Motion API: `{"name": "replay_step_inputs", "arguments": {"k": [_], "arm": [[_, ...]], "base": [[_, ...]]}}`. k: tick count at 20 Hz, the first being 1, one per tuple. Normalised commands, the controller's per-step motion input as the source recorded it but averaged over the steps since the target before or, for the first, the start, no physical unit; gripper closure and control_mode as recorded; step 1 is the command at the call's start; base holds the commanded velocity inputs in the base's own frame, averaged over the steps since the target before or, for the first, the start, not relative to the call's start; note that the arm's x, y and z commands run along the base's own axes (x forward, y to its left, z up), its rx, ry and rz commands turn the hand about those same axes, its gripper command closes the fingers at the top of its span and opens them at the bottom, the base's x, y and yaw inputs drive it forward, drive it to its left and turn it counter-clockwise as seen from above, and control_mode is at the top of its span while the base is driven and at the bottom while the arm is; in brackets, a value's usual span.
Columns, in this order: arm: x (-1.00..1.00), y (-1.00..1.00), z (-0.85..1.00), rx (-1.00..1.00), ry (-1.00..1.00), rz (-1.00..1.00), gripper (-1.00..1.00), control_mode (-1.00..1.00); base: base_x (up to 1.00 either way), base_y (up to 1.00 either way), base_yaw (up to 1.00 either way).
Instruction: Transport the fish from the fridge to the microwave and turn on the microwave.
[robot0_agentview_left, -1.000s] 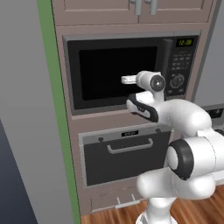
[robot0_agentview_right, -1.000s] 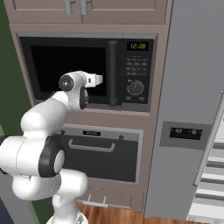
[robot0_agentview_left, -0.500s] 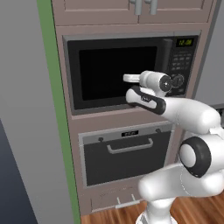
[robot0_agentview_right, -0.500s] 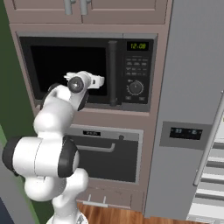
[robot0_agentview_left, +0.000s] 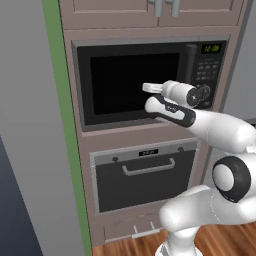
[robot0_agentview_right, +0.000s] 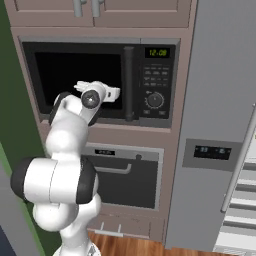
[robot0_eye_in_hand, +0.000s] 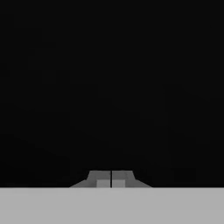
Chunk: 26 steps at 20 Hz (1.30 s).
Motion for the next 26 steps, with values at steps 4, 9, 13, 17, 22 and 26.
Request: {"name": "replay_step_inputs", "arguments": {"k": [4,9,13,17,22,26], "arm": [[-0.16,0.00,0.78,0.02,0.00,-0.02,1.00,-1.00],[-0.40,-0.08,0.61,0.01,0.05,-0.04,1.00,-1.00],[-0.82,-0.18,0.48,0.02,0.13,-0.07,1.00,-1.00],[-0.91,-0.25,0.70,0.02,0.06,-0.08,1.00,-1.00],[-0.68,-0.11,0.57,0.03,0.01,-0.02,1.00,-1.00],[-0.27,-0.18,0.08,0.06,0.01,0.00,1.00,-1.00]], "base": [[0.00,0.00,0.00],[0.00,0.00,0.00],[0.00,0.00,0.00],[0.00,0.00,0.00],[0.00,0.00,0.00],[0.00,0.00,0.00]]}}
